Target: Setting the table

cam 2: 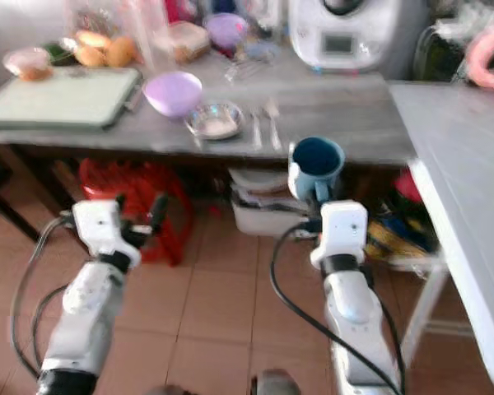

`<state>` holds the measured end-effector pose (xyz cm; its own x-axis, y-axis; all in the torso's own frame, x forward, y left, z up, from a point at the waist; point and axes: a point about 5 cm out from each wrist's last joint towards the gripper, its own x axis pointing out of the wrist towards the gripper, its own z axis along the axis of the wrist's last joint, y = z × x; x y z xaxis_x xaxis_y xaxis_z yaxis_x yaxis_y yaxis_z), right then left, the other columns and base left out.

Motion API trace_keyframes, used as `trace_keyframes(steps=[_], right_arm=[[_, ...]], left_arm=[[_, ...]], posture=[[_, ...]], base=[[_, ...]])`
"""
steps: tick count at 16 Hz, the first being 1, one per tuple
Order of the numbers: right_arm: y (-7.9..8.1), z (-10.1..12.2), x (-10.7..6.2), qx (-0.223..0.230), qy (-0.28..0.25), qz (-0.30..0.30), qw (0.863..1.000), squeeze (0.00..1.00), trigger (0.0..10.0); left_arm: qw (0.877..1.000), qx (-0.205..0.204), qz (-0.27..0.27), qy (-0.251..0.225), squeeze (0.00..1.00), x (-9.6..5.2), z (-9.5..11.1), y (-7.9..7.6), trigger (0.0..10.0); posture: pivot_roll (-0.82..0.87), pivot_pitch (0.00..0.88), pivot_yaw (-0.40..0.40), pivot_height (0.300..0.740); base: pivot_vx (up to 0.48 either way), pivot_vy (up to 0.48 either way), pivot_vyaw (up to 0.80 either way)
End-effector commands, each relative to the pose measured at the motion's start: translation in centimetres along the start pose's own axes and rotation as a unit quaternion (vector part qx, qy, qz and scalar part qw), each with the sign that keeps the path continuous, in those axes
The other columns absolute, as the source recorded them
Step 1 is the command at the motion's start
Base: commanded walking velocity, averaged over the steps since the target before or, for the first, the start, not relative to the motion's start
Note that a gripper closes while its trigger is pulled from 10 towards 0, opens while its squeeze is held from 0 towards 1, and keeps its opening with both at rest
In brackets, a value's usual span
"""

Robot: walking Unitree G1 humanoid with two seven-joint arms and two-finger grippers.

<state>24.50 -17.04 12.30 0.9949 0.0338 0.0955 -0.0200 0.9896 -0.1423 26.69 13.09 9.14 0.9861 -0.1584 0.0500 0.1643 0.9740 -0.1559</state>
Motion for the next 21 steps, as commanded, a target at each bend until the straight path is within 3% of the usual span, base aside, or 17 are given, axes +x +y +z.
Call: trace_keyframes(steps=[1, 7, 10, 13, 18, 21], right_arm=[[0.0, 0.2, 0.3, -0.001, -0.006, -0.004, 1.0, 0.0, 10.0], [-0.2, 0.5, 1.0, -0.006, -0.014, -0.015, 1.0, 0.0, 10.0], [-1.1, 0.8, 1.7, -0.018, -0.019, -0.046, 0.999, 0.0, 10.0], [-1.2, 1.0, 2.0, -0.024, -0.026, -0.054, 0.998, 0.0, 10.0], [-0.9, 1.3, 2.2, -0.039, -0.039, -0.048, 0.997, 0.0, 10.0], [-1.2, 1.1, 2.3, -0.033, -0.032, -0.056, 0.997, 0.0, 10.0]], left_arm=[[1.0, 0.008, -0.002, 0.0, 0.0, 0.0, 0.1, 0.2, 10.0], [1.0, 0.011, -0.006, -0.001, 0.0, 0.1, 0.1, 0.1, 10.0], [1.0, 0.012, -0.008, -0.003, 0.0, 0.1, 0.1, 0.0, 10.0], [1.0, 0.009, -0.007, -0.008, 0.0, 0.1, 0.2, 0.0, 10.0], [1.0, 0.008, -0.009, -0.012, 0.0, 0.1, 0.3, 0.0, 10.0], [1.0, 0.008, -0.014, -0.015, 0.0, 0.0, 0.4, -0.1, 10.0]], posture=[[-0.04, 0.0, 0.04, 0.74], [-0.04, 0.0, 0.04, 0.74], [-0.04, 0.0, 0.037, 0.74], [-0.03, 0.0, 0.033, 0.74], [-0.03, 0.0, 0.032, 0.74], [-0.03, 0.0, 0.032, 0.74]], base=[[0.469, 0.0, 0.59], [0.467, 0.0, 0.0], [0.472, 0.0, -0.13], [0.0, 0.0, -0.8], [0.0, 0.0, 0.0], [0.418, 0.0, 0.0]])
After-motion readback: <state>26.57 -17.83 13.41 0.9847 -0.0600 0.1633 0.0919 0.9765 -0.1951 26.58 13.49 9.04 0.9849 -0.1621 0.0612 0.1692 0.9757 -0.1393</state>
